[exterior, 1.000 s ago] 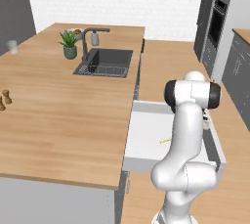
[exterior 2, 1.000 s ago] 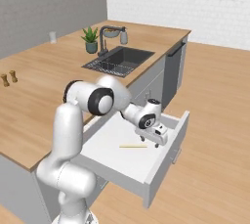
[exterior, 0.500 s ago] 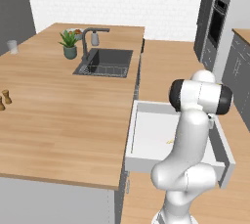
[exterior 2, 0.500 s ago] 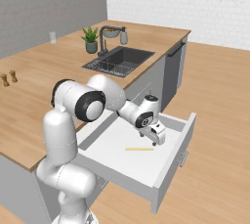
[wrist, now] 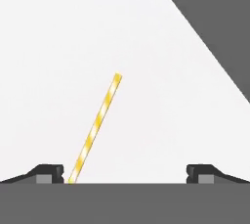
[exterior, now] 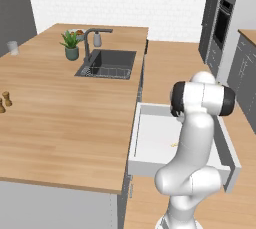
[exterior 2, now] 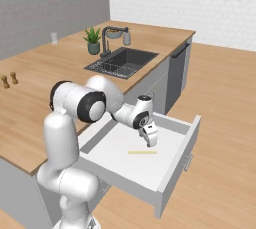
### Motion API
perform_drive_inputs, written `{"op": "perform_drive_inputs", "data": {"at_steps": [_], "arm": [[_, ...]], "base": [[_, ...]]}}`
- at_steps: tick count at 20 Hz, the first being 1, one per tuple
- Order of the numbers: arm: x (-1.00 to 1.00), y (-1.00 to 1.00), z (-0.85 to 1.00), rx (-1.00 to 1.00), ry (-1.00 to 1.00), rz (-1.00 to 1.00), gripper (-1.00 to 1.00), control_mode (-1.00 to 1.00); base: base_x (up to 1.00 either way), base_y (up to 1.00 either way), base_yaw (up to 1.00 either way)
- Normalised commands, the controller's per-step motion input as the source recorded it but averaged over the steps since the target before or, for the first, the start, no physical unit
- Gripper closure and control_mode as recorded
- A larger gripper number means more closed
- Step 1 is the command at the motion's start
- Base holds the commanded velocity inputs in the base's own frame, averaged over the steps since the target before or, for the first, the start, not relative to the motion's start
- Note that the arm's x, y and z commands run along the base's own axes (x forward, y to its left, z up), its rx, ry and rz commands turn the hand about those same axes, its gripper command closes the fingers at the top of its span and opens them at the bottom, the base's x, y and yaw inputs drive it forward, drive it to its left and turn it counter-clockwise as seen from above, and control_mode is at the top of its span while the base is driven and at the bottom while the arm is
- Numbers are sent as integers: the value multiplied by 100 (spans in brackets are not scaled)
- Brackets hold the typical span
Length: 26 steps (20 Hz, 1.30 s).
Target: Take a straw from the drawer in front and place it inside the glass cup on the dining counter.
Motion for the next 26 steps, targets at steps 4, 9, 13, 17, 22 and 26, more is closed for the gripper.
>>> {"op": "perform_drive_inputs", "data": {"at_steps": [4,9,13,17,22,26], "arm": [[17,-18,-10,0,6,-25,-100,-100],[2,-27,-22,0,3,-15,-100,-100],[3,-15,-31,0,0,-2,-100,-100],[19,-3,-38,0,0,0,-100,-100],[7,0,-38,0,0,0,-100,-100],[4,0,-29,0,0,0,-100,-100]], "base": [[0,0,0],[0,0,0],[0,0,0],[0,0,0],[0,0,0],[0,0,0]]}}
